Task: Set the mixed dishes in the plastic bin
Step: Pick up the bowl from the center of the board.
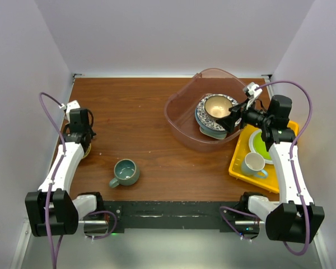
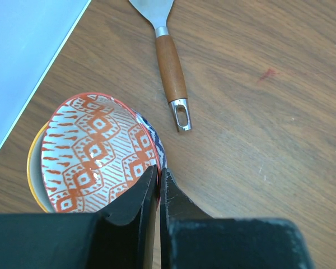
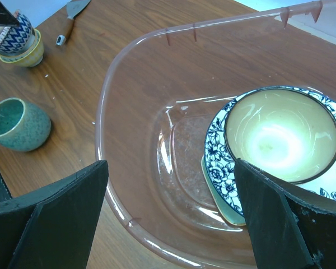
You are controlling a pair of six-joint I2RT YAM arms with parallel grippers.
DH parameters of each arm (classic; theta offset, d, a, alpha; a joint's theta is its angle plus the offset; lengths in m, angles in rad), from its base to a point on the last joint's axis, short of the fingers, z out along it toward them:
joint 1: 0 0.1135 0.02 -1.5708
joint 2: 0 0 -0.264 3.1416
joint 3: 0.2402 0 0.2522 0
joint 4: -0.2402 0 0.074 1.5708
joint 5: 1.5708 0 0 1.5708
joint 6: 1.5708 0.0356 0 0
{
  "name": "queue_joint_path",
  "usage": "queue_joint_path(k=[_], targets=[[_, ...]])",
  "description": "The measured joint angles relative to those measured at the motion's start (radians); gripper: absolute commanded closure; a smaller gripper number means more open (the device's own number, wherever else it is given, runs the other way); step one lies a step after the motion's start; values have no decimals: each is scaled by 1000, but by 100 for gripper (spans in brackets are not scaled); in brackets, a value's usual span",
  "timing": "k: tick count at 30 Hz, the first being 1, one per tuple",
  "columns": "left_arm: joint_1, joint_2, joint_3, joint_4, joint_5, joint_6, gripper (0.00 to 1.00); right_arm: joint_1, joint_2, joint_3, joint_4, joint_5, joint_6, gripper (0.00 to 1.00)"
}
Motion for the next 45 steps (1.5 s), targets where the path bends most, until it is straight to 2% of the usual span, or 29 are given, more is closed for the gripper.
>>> queue_joint_path(k=[11,28,45], targets=[[0,-85,11,-22,59,1,100,0,0,0,0,0,0,2],[-27,-171,103,-32,267,48,100,0,0,0,0,0,0,2],[-296,-163,148,-26,375,63,100,0,0,0,0,0,0,2]])
